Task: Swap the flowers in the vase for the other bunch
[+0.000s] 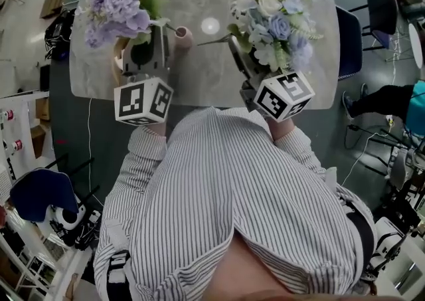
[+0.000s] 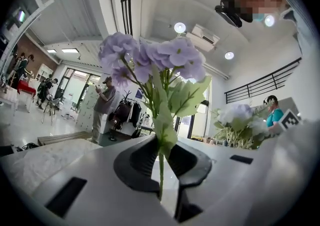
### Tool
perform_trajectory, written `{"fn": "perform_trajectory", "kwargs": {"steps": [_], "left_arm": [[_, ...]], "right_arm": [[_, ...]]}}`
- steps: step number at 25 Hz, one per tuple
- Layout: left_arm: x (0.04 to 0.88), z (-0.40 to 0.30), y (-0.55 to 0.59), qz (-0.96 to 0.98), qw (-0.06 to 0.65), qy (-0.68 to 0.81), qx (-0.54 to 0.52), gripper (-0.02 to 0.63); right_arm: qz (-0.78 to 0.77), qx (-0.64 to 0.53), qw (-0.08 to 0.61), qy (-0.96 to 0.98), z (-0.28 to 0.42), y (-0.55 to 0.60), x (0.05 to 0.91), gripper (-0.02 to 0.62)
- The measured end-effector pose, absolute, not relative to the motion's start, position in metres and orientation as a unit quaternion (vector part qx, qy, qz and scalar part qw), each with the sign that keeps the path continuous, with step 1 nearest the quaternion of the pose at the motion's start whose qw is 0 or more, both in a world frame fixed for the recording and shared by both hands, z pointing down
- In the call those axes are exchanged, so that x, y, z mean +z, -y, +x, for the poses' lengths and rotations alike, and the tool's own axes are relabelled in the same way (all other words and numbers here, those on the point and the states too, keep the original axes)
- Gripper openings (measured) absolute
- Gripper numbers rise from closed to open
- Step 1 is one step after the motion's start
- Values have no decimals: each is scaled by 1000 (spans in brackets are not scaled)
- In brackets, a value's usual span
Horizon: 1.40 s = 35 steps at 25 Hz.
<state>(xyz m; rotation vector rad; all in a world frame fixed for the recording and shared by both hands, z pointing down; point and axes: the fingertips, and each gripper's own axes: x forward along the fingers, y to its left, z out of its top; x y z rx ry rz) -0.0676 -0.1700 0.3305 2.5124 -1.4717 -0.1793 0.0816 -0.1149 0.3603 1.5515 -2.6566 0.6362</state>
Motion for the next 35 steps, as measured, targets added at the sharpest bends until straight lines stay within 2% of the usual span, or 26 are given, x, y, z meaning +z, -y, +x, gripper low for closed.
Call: {"fn": "perform_trajectory", "kwargs": {"steps": [15, 21, 27, 32, 35], "left_arm": [[310, -114, 133, 810, 110, 569, -89, 51], [307, -90, 139, 797, 110, 587, -94, 51], [301, -126, 93, 792, 100, 592, -109, 51], [308, -115, 116, 781, 108, 605, -108, 51], [321, -134, 110, 775, 122, 612, -102, 51]], "right_arm": [[452, 198, 5, 870, 68, 105, 344, 31], [427, 200, -3, 882, 91, 125, 339, 31], [411, 185, 0, 893, 59, 101, 335, 31], [391, 185, 7, 901, 79, 152, 339, 31], [384, 190, 7, 904, 58, 159, 345, 31]]}}
